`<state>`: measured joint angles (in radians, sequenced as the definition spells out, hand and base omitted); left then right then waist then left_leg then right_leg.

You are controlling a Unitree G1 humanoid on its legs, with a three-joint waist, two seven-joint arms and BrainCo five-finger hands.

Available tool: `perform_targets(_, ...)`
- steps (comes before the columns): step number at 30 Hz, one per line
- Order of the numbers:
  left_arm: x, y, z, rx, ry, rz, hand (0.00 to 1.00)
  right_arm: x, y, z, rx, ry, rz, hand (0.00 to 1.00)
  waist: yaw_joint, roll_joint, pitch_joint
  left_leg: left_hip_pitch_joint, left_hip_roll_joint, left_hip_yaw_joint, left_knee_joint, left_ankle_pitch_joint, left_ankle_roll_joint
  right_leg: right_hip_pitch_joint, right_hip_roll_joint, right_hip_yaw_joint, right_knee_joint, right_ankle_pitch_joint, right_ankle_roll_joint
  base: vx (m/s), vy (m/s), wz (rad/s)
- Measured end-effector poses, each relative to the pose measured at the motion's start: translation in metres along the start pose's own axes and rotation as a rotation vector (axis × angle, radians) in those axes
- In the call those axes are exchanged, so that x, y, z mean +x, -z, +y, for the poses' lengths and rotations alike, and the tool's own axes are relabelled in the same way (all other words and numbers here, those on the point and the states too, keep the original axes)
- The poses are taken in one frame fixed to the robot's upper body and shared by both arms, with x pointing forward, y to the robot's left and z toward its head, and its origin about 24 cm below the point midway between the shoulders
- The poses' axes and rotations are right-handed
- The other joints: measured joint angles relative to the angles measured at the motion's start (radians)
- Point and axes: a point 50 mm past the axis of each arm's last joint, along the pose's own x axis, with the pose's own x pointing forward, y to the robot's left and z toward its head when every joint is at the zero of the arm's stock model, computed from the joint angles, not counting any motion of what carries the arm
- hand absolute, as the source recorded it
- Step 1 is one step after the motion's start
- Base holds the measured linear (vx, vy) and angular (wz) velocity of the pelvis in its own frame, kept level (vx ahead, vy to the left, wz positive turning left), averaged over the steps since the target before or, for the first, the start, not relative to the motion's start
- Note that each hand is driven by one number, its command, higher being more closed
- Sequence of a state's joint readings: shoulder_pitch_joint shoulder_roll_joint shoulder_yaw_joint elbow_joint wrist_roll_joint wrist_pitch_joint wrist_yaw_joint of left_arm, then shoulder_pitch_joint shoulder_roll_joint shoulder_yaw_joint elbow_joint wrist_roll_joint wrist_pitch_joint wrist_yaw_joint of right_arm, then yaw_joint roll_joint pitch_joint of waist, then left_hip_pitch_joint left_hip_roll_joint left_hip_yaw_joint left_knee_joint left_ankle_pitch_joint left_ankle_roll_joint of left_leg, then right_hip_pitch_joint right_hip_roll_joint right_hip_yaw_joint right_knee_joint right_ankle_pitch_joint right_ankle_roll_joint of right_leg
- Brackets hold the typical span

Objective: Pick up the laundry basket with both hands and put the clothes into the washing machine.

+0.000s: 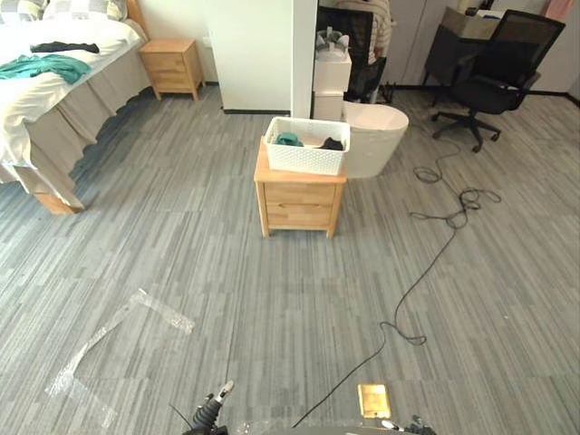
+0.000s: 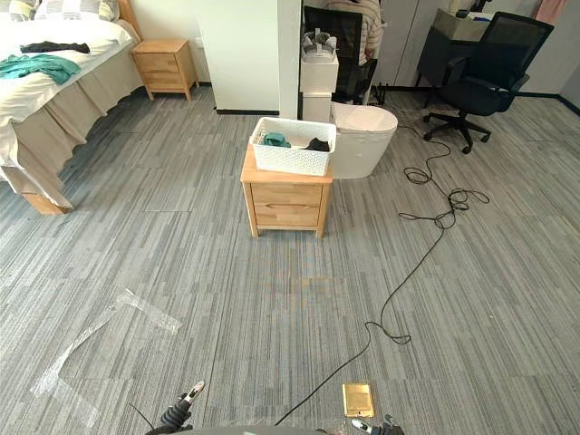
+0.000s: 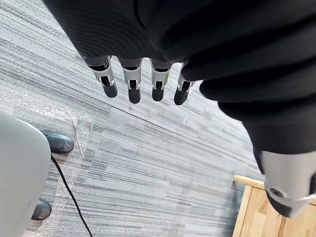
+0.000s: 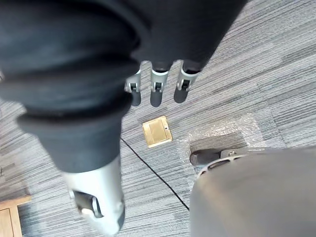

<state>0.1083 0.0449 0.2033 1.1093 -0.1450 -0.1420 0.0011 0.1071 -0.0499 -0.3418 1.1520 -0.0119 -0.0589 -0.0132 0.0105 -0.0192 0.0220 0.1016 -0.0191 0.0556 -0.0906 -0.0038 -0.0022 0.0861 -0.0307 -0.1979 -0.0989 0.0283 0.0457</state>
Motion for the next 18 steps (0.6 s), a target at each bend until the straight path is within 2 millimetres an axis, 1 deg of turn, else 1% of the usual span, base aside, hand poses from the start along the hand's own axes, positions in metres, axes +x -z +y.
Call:
perform_targets(8, -0.0001, 0.0004, -0.0008, 0.005, 0.003, 0.001, 0.00, 0.0000, 0.0000, -0.0001, -0.032, -0.003, 0.001, 0.00, 0.000, 0.003, 0.005, 0.017, -0.004, -0.004, 0.002, 0.000, 0.000, 0.015, -0.005, -0.008, 0.000, -0.001, 0.000, -0.06, 0.001, 0.03)
perform_targets(18, -0.0001, 0.0004, -0.0022, 0.011, 0.010, 0.000, 0.00, -0.0009, 0.0059, -0.0063, 0.010, 0.023, 0.030, 0.00, 0.000, 0.003, 0.006, 0.014, -0.003, -0.013, 0.002, -0.002, -0.003, 0.015, -0.005, -0.020, -0.003, -0.009, 0.002, -0.04, -0.012, 0.02)
